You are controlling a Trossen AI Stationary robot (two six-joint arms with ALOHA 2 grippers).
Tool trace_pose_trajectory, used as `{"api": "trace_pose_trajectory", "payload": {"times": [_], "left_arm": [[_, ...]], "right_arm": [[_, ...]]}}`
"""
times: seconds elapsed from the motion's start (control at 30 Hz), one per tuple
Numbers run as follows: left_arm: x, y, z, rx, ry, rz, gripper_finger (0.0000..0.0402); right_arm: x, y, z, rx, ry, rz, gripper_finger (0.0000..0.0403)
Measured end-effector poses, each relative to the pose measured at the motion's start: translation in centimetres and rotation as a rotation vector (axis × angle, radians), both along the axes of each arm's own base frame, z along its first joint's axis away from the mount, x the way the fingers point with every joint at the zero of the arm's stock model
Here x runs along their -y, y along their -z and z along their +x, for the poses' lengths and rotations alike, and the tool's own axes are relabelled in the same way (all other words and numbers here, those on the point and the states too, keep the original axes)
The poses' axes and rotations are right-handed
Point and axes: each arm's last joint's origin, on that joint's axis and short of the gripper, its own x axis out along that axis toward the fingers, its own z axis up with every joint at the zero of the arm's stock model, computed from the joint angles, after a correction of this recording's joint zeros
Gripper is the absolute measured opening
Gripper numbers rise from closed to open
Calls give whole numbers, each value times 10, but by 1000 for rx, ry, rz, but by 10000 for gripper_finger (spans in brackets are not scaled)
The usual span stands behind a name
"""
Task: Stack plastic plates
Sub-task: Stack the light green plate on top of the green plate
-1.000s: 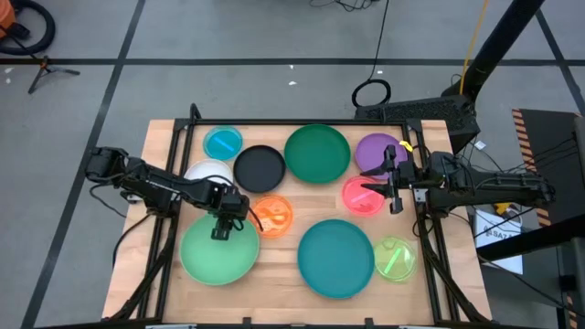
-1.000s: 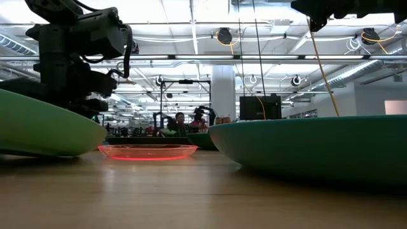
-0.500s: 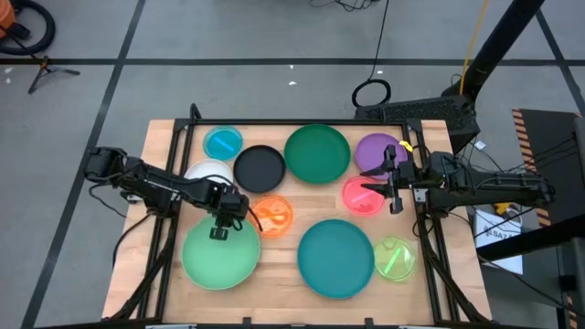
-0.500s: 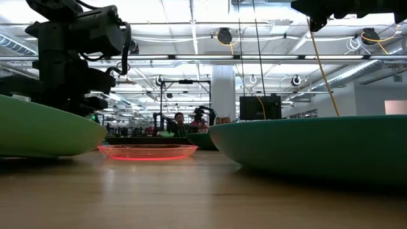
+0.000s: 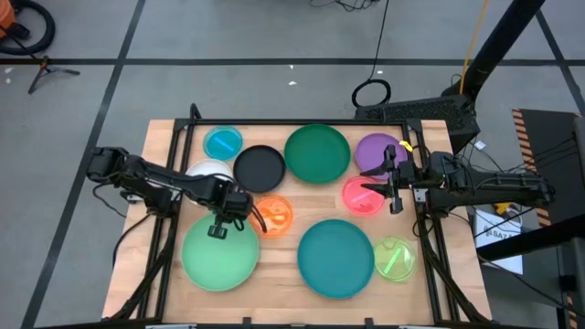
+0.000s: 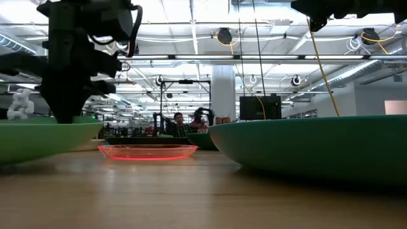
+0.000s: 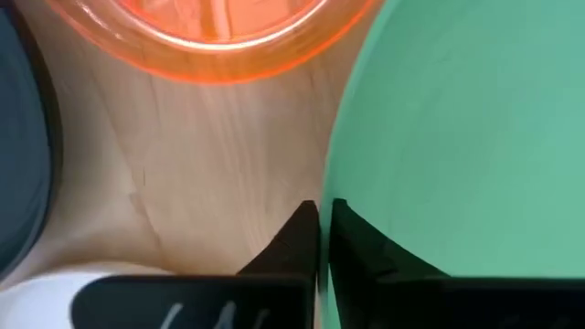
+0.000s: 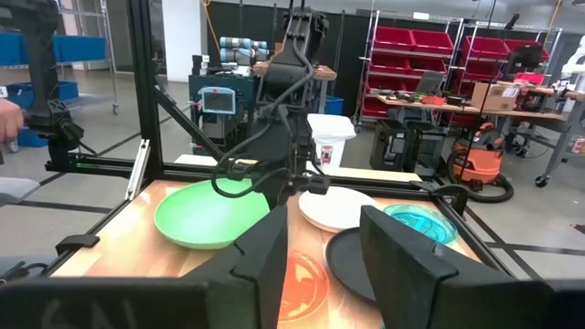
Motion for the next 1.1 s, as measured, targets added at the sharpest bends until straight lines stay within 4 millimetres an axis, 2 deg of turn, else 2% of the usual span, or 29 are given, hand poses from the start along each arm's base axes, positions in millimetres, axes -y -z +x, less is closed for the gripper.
{"api": "trace_pose_trajectory", "payload": {"times": [0.37,0.67,0.87,1.0,1.1], "left_arm": [[2,-44,10,-9,-5,19,10],[-9,-103,27,176,-29,17,10],[-30,-147,35,322,-106,8,10],[-57,-168,45,492,-230,12,10],[-81,-175,47,575,-352,17,10]], "right_arm": [[0,0,0,0,0,0,130],[0,0,0,-3,0,3,130],[0,0,0,-3,0,3,130],[0,0,0,-3,0,3,130],[0,0,0,-3,0,3,130]]}}
